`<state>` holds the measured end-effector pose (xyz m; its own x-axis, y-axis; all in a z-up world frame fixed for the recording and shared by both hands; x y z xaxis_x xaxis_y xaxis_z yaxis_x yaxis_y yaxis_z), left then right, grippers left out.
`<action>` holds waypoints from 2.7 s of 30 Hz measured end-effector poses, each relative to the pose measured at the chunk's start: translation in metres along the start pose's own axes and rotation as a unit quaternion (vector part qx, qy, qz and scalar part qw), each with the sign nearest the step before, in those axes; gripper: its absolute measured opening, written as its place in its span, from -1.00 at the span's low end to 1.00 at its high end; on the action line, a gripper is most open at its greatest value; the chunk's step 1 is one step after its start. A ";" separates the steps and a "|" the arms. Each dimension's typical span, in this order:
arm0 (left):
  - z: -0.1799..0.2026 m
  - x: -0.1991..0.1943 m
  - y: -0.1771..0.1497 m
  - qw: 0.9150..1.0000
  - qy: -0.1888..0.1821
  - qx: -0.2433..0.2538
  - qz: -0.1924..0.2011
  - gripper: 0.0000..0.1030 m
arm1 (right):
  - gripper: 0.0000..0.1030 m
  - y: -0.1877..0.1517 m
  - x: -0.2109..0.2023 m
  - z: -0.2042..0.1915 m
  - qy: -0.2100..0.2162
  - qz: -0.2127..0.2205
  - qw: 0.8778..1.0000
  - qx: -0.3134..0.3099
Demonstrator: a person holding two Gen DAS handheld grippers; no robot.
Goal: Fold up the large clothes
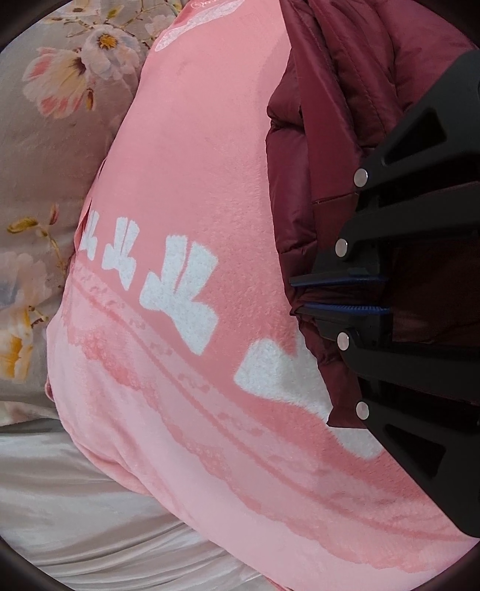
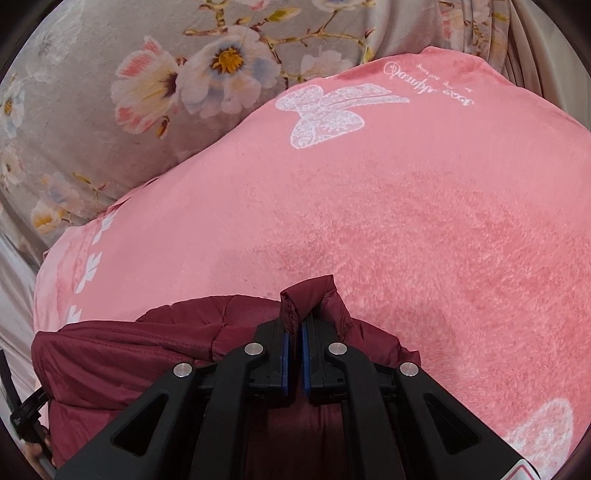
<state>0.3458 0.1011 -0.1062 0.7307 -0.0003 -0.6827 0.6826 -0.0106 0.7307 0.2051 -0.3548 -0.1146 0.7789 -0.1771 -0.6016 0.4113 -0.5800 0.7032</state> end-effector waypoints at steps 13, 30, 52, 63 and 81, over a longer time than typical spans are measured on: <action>-0.002 0.001 0.000 1.000 -0.017 -0.016 0.010 -0.81 | -0.74 0.003 -0.003 0.008 0.054 -0.004 0.997 0.048; 0.016 -0.172 0.072 0.990 -0.061 0.033 0.119 0.36 | -0.55 0.026 -0.166 -0.103 0.076 0.122 0.979 -0.147; 0.142 -0.032 -0.004 0.991 -0.071 0.112 -0.018 0.25 | -0.94 -0.064 0.004 -0.177 0.072 -0.066 0.969 -0.228; 0.148 -0.012 -0.007 0.991 -0.059 0.115 0.013 0.34 | -0.97 -0.066 0.027 -0.173 0.084 -0.072 0.972 -0.206; 0.151 -0.010 -0.009 0.991 -0.046 0.124 0.027 0.36 | -0.98 -0.067 0.027 -0.174 0.086 -0.066 0.973 -0.204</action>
<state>0.3315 -0.0498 -0.1074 0.7552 -0.0983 -0.6481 0.6107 -0.2537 0.7501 0.2812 -0.1823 -0.1125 0.7599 0.0333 -0.6492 0.6393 -0.2193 0.7371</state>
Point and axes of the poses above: each gripper's, at about its wrist camera, not at the fingertips, and x roughly the way its jaws point, z to its right, y to its top, the point moved 8 cm from there along x, roughly the way its jaws point, and after that the axes turned 5 degrees about z, right-handed, at the moved point
